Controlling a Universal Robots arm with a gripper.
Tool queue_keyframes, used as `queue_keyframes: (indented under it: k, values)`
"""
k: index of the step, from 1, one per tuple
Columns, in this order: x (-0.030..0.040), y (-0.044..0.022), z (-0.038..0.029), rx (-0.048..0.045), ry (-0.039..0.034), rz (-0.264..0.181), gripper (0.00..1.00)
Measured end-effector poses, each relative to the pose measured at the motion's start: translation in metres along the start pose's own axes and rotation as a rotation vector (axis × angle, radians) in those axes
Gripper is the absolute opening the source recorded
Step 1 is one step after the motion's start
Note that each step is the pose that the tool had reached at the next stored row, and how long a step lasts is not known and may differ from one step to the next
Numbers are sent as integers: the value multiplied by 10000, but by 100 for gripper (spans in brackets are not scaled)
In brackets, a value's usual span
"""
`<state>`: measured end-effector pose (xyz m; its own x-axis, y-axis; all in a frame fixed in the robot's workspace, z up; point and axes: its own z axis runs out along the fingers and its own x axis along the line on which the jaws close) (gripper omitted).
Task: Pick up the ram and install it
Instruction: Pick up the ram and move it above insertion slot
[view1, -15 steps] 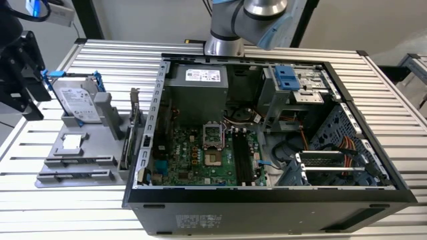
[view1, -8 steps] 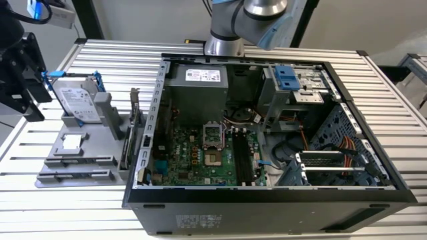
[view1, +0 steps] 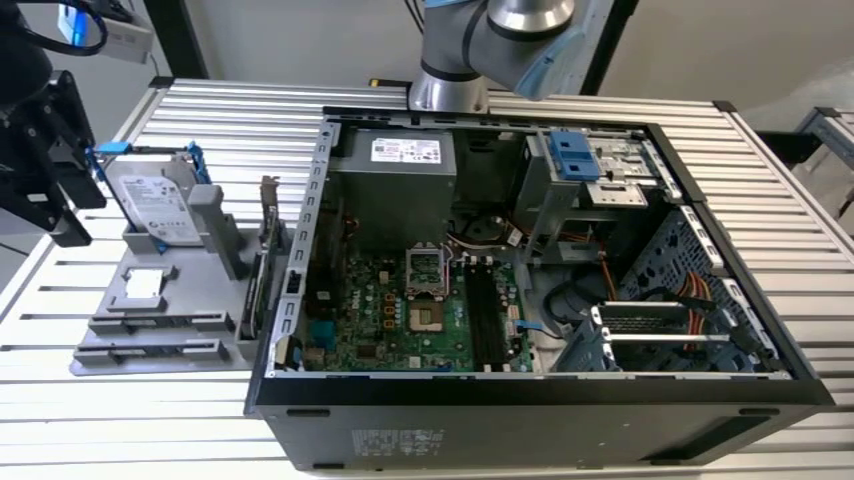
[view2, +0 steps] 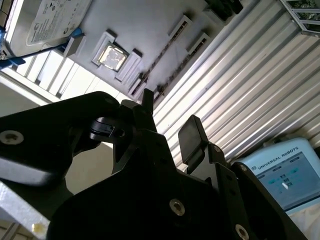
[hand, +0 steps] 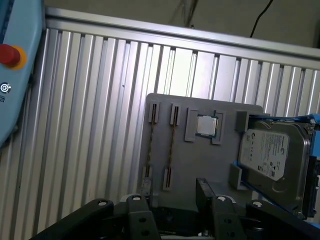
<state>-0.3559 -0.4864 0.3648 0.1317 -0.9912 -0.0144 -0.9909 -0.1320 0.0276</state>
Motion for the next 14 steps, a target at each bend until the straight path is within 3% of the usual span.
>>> queue_keyframes:
  k: [14]
  values:
    - [1, -2, 65, -2, 8, -1, 100]
